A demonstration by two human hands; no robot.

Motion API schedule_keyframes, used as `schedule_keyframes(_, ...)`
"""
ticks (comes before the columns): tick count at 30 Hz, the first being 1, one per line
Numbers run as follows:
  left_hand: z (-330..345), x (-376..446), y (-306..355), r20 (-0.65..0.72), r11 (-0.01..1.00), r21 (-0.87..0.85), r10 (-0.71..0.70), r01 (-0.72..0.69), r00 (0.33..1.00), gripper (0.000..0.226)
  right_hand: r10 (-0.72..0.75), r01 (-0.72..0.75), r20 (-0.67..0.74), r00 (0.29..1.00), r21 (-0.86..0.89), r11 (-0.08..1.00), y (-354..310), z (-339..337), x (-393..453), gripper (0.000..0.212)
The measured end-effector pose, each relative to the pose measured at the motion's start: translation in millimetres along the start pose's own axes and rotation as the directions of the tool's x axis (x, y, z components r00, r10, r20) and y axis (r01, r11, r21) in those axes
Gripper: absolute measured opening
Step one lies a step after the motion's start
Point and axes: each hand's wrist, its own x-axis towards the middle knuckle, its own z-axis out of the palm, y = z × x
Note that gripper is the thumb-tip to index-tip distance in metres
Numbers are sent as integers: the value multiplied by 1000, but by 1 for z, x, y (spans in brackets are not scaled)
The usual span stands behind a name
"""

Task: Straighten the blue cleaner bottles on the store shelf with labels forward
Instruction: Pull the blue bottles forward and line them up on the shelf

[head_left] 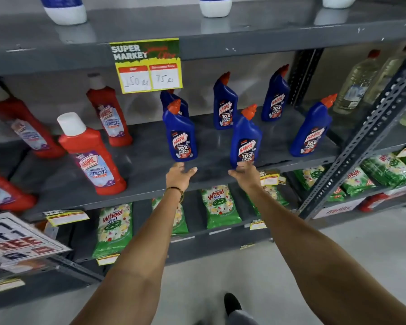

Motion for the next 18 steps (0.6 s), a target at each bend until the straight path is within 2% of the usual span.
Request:
schedule_keyframes(10, -34, 46, -3, -89, 999, -9, -54, 53, 995, 60, -80, 81, 262, 962, 9, 997, -49, 67, 33, 62)
schedule_keyframes(18, -38, 90, 5, -46, 999, 12, -52, 53, 998, 74, -80, 74, 357, 931, 28, 997, -69, 93, 78, 74)
